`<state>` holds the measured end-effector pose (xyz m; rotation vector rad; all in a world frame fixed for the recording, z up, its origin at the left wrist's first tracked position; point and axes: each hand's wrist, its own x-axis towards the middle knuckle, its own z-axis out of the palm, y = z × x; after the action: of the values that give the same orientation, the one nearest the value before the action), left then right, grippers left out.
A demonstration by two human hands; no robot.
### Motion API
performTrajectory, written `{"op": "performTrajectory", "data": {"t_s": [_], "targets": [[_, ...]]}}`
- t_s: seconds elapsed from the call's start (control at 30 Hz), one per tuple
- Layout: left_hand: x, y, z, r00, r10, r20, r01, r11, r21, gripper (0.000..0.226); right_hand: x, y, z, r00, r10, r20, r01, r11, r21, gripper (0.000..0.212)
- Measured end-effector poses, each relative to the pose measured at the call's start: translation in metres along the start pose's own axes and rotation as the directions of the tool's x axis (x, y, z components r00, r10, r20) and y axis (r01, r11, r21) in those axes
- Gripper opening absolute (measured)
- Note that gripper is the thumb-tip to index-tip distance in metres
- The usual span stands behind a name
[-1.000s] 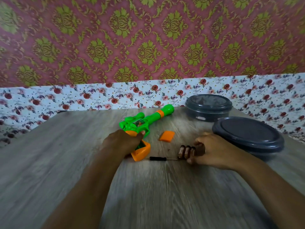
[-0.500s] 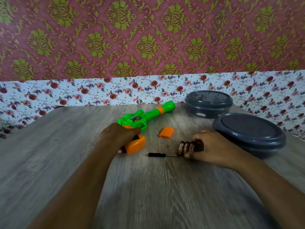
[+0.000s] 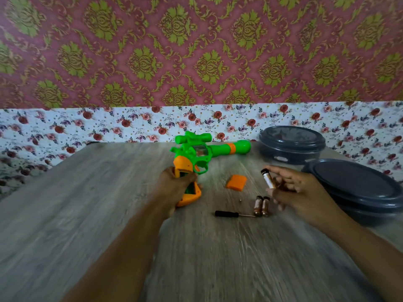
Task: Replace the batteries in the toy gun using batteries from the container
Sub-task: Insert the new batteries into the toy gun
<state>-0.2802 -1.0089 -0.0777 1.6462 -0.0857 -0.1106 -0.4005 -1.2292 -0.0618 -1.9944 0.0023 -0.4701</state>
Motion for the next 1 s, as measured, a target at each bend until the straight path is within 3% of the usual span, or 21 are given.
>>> {"op": "performTrajectory", "data": {"t_s": [0.1, 0.23, 0.37, 0.5, 0.7, 0.87, 1.0], "targets": [[-0.005, 0.000, 0.008, 0.993, 0.118, 0.013, -0.116, 0.989, -0.093, 0.023, 0.011, -0.008, 0.012, 1.000, 0.027, 0.002, -0.027, 0.989, 0.146, 0.028], [-0.005, -0.001, 0.017, 0.991, 0.129, 0.032, -0.121, 0.974, -0.191, 0.045, 0.030, -0.034, 0.035, 0.994, 0.037, 0.101, -0.056, 0.978, 0.202, 0.010], [-0.001, -0.003, 0.020, 0.991, 0.128, 0.042, -0.119, 0.977, -0.177, 0.046, 0.047, -0.050, 0.062, 0.989, 0.002, 0.151, -0.038, 0.972, 0.234, 0.011], [0.000, -0.002, 0.019, 0.992, 0.124, 0.027, -0.118, 0.981, -0.155, 0.038, 0.053, -0.040, 0.089, 0.998, -0.043, 0.052, 0.029, 0.969, 0.244, 0.014], [0.002, -0.003, 0.020, 0.987, 0.160, -0.030, -0.162, 0.984, -0.077, 0.036, 0.045, -0.023, 0.102, 0.971, -0.226, -0.082, 0.234, 0.966, 0.110, 0.014], [0.002, -0.004, 0.021, 0.988, 0.142, -0.059, -0.144, 0.989, -0.032, 0.031, 0.044, -0.017, 0.108, 0.948, -0.291, -0.132, 0.292, 0.956, -0.018, 0.029], [0.003, -0.005, 0.021, 0.986, 0.149, -0.070, -0.148, 0.989, 0.027, 0.039, 0.042, -0.014, 0.110, 0.948, -0.296, -0.119, 0.295, 0.955, -0.020, 0.029]]}}
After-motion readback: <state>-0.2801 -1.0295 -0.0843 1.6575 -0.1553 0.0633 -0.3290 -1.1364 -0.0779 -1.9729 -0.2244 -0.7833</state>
